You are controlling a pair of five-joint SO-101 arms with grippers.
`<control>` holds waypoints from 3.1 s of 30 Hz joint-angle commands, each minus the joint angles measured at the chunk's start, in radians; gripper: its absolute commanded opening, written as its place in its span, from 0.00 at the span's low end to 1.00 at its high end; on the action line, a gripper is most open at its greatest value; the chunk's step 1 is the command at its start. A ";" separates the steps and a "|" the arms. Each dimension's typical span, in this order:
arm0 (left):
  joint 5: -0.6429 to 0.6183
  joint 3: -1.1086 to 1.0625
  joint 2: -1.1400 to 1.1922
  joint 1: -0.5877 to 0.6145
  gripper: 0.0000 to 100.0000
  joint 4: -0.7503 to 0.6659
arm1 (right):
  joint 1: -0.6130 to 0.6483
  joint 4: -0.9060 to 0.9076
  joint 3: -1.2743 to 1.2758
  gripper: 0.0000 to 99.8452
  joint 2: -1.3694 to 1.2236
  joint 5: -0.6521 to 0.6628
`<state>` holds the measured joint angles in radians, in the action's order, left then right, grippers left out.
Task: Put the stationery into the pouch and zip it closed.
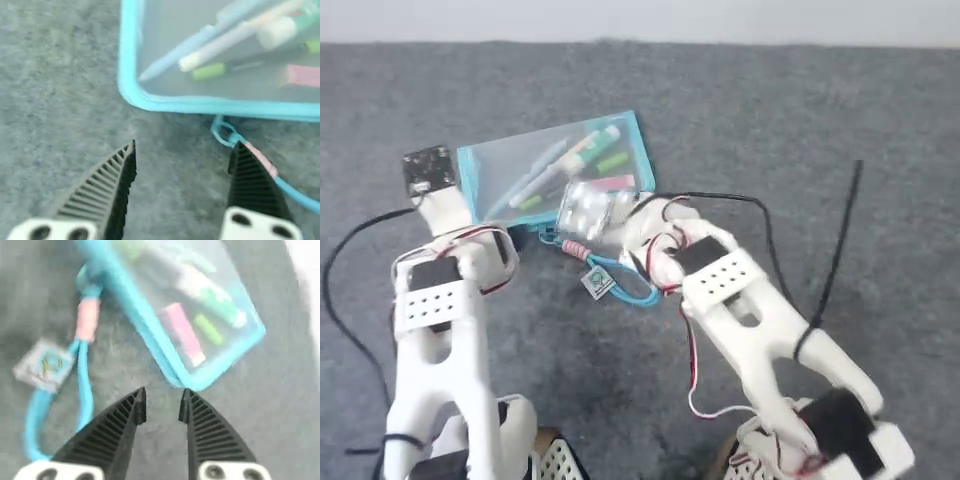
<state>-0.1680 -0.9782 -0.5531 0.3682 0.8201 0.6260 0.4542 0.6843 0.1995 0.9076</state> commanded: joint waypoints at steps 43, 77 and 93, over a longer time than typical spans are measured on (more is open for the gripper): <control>0.075 0.007 -0.044 0.107 0.28 -0.003 | -0.039 -0.245 -0.420 0.01 -0.587 0.120; 0.155 -0.010 -0.051 -0.046 0.28 0.003 | -0.257 1.320 -1.128 0.01 -0.148 -0.367; 0.206 -0.062 0.104 0.097 0.28 -0.216 | 0.081 0.662 -0.126 0.01 0.360 -0.462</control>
<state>0.0222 -1.0610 -0.5271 0.4557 0.6958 0.6644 1.3288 0.2685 0.3989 0.4488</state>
